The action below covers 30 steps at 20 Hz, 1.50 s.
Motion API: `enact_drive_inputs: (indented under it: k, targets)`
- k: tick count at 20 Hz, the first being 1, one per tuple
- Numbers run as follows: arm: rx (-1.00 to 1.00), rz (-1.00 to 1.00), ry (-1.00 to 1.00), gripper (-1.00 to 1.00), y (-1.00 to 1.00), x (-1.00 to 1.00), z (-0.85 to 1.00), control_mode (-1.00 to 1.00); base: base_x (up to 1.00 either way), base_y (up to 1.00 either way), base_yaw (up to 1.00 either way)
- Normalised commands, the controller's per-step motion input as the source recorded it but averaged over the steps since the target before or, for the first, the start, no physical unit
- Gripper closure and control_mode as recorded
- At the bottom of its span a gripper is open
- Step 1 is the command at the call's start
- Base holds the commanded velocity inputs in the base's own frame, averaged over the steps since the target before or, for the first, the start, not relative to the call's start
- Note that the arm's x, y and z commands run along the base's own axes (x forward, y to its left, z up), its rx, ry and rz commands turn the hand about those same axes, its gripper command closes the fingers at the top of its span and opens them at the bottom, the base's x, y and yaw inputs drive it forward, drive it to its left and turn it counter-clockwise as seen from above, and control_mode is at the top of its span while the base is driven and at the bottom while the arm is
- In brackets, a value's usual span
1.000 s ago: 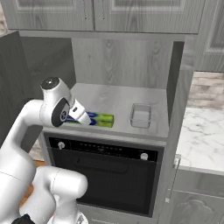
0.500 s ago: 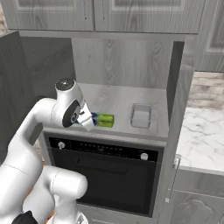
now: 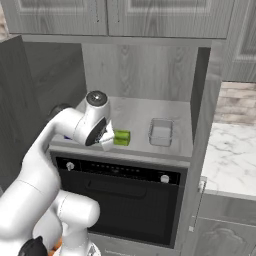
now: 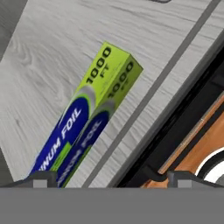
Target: Retrieve the tupperware and aluminum foil from the cabinet and place them on the dining counter near the plate with shrimp and avocado to prepare for storing leftovers.
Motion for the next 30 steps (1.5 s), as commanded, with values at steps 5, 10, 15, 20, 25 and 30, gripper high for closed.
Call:
enact_drive_inputs:
  k: [5,10,15,20,25,30]
  targets:
    - [0.18,-0.05,0.0,-1.0,0.0,0.18,0.0,-1.0,0.0,0.0,0.0]
    - [0.17,-0.06,0.04,-1.0,0.0,0.19,0.0,-1.0,0.0,0.0,0.0]
    - [0.12,-0.04,0.01,-1.0,0.0,0.07,0.0,-1.0,0.0,0.0,0.0]
    - [0.06,-0.03,0.11,-1.0,0.0,0.08,-0.01,-1.0,0.0,0.0,0.0]
    - [0.06,-0.04,0.11,-1.0,0.0,0.12,-0.08,-1.0,0.0,0.0,0.0]
    - [0.02,-0.05,0.13,-1.0,0.0,0.1,-0.05,-1.0,0.0,0.0,0.0]
